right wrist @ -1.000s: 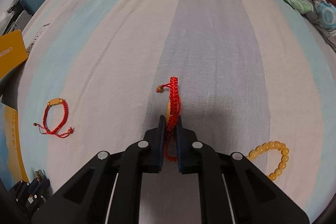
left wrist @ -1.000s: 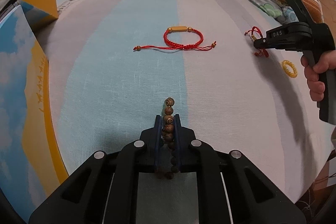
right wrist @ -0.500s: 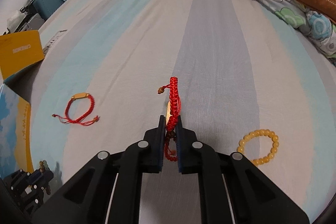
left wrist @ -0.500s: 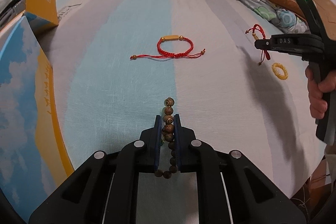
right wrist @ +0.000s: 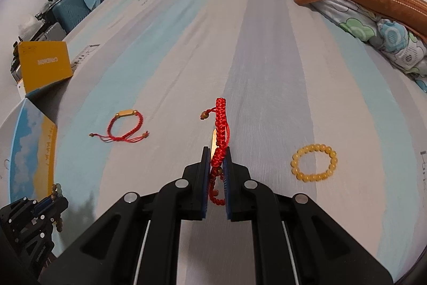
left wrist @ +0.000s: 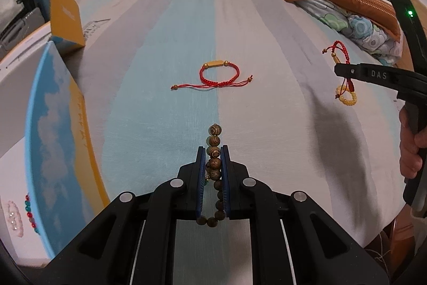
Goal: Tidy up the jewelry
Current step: 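Carry the wooden bead and red string bracelets over the white box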
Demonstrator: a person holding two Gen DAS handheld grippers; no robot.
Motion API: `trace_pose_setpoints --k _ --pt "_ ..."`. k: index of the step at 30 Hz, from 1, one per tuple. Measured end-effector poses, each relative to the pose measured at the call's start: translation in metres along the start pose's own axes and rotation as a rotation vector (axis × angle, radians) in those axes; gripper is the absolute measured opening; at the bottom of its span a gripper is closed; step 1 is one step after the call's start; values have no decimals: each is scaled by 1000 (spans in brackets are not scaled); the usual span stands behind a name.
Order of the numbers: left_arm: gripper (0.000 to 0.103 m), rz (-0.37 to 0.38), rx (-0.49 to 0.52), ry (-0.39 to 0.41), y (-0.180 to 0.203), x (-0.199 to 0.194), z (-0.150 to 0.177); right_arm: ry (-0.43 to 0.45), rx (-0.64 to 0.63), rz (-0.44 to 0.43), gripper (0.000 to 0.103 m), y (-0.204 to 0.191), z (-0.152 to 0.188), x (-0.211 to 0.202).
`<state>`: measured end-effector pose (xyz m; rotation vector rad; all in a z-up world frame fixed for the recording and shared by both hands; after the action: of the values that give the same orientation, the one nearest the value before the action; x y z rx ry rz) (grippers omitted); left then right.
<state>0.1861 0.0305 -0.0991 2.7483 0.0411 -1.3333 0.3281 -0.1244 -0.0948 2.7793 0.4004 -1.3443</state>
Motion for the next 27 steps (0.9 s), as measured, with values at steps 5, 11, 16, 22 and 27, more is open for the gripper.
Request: trace_pose_setpoints --k 5,11,16,22,27 --pt "10 -10 2 13 1 -17 -1 13 19 -6 8 -6 11 -23" --pt "10 -27 7 35 -3 -39 -3 37 32 -16 8 -19 20 -51" --pt "10 -40 2 61 -7 -59 -5 73 52 -25 8 -33 29 -76" --pt "10 -44 -2 105 -11 -89 -10 95 41 -40 8 -58 34 -99" --pt "10 -51 -11 137 -21 -112 -15 116 21 -51 8 -80 33 -118"
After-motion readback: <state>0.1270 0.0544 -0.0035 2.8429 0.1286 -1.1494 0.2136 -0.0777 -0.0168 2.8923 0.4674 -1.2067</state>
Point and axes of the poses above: each gripper's, at about its wrist camera, not at the fingertips, and x roughly the way its jaws point, y to its right, z to its underside, the point moved 7 cm from there along x, roughly the way its jaws point, and after that the axes turned 5 degrees about y, right-handed, at the moved point
